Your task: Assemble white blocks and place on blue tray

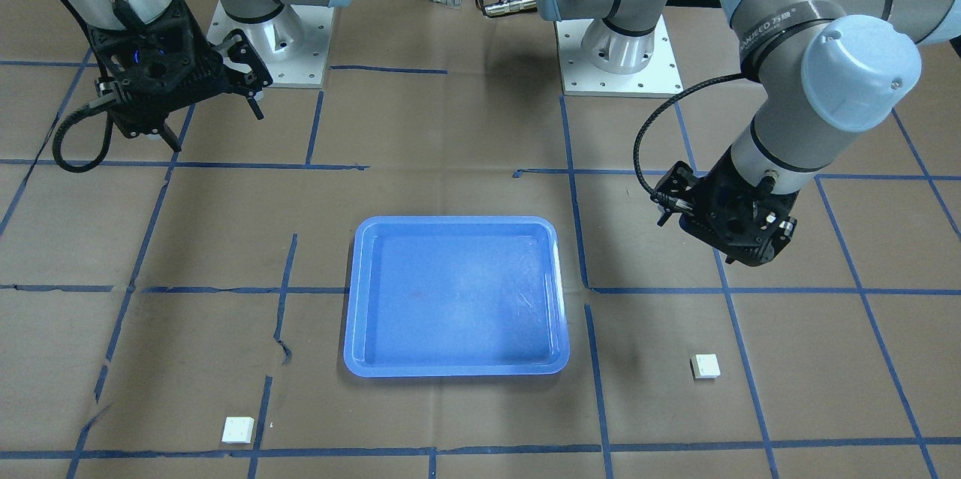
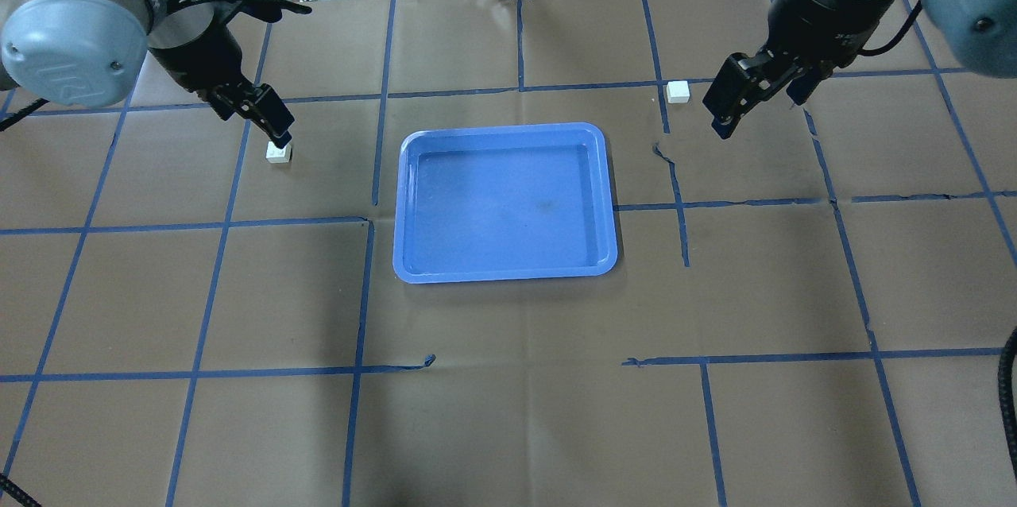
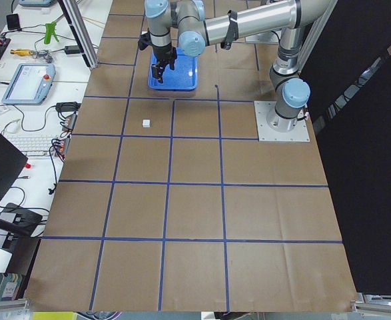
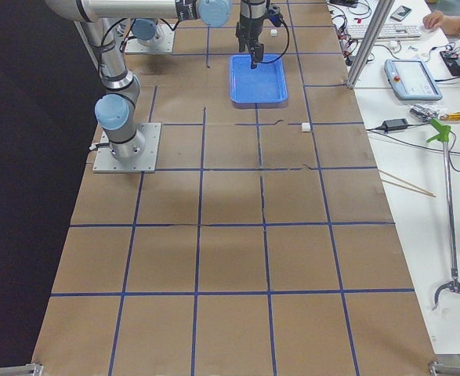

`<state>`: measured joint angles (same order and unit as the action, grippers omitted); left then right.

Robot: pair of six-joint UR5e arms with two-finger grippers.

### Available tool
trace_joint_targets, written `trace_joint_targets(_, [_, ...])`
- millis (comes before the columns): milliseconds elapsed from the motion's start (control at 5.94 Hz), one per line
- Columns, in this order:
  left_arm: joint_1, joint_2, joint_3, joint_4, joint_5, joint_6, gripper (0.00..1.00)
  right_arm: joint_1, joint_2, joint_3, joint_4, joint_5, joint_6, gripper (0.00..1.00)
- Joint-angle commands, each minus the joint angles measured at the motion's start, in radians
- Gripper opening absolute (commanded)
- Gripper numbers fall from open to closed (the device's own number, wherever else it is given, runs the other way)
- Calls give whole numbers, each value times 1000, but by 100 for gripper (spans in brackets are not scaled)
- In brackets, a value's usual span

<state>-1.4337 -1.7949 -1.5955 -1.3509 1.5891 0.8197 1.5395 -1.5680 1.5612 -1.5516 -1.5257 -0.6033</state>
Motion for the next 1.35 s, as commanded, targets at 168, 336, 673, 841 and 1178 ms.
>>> trace_joint_targets(168, [38, -133, 12, 140, -6, 572, 99, -77, 80, -13, -27, 1, -617, 100])
trace_joint_targets(336, [44, -180, 26, 197, -6, 710, 99, -137, 110, -16, -92, 12, -738, 100])
trace_joint_targets(673, [82, -265, 44, 285, -56, 817, 98, -157, 274, -193, -174, 21, -860, 100])
trace_joint_targets(841, [88, -293, 77, 288, -64, 864, 98, -157, 396, -339, -154, 56, -907, 100])
trace_joint_targets(1178, [93, -339, 52, 289, -52, 915, 98, -156, 544, -501, -128, 108, -1141, 100])
